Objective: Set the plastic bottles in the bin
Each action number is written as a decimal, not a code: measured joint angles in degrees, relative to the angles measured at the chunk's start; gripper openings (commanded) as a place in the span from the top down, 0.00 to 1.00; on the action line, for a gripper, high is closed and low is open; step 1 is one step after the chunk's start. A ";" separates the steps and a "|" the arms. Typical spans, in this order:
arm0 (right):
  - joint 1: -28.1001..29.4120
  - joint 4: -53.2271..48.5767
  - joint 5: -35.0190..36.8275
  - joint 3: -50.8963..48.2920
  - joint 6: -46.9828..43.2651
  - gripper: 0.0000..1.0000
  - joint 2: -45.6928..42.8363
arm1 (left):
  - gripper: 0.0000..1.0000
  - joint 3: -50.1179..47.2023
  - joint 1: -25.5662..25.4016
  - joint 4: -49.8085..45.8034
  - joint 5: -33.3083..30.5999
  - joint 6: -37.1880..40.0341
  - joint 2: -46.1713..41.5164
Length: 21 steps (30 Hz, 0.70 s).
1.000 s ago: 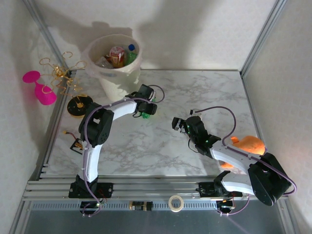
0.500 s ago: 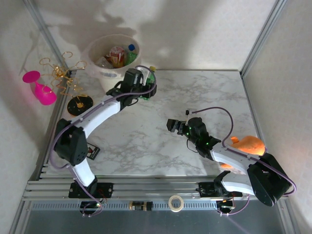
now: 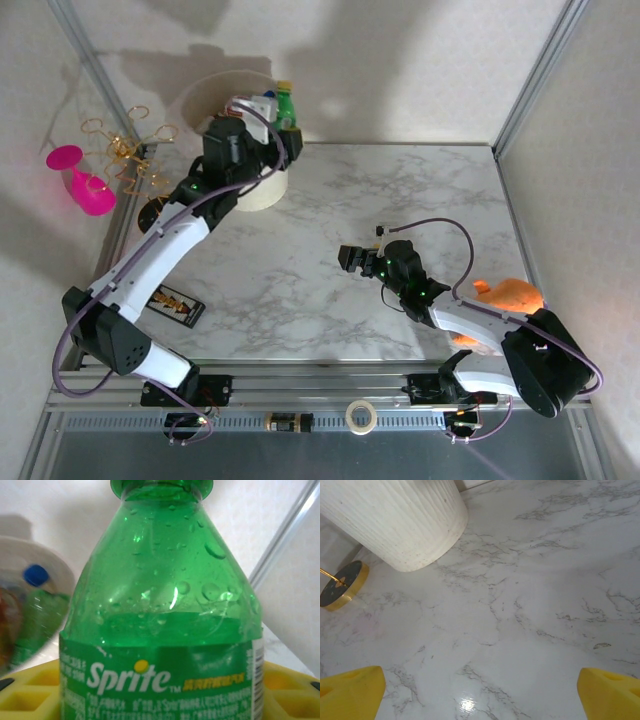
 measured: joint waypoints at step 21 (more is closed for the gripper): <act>0.00 -2.29 0.66 -0.79 0.04 0.01 -4.68 | 1.00 27.71 20.31 -10.51 -8.02 -3.02 21.49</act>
